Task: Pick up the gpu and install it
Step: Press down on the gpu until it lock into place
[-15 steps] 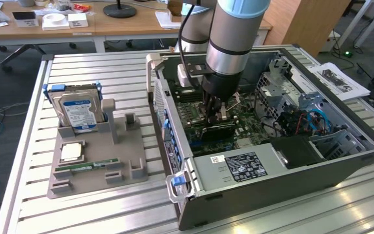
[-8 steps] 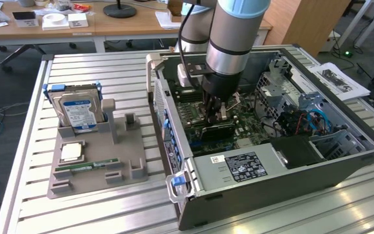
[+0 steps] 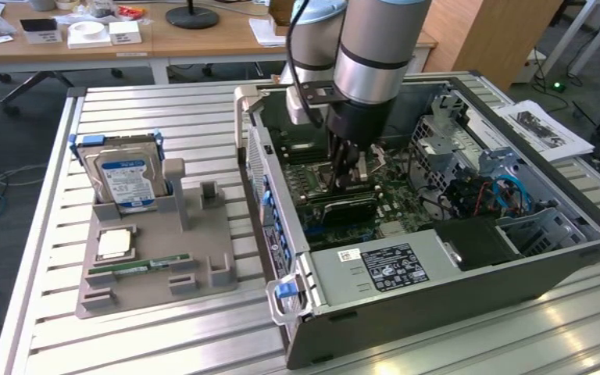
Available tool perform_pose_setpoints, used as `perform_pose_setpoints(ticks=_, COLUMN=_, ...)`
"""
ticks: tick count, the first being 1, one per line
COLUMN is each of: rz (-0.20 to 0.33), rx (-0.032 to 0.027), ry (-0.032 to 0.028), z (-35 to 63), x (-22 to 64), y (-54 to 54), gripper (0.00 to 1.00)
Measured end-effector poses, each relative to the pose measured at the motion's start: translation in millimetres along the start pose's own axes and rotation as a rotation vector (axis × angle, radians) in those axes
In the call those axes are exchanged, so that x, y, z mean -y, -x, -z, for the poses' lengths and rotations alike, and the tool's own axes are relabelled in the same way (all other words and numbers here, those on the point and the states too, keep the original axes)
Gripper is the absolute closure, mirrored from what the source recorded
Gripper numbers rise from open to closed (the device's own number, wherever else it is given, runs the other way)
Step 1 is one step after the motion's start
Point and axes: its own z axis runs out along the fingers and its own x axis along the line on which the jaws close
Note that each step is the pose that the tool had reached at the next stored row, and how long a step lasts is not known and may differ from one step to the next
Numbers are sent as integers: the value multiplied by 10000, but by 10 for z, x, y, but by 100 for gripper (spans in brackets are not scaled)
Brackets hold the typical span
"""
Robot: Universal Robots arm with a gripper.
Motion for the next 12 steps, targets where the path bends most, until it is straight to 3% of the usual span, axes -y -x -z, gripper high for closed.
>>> perform_pose_setpoints(ticks=12, rz=2, rx=2, ry=-29, z=439, x=4, y=12, gripper=89)
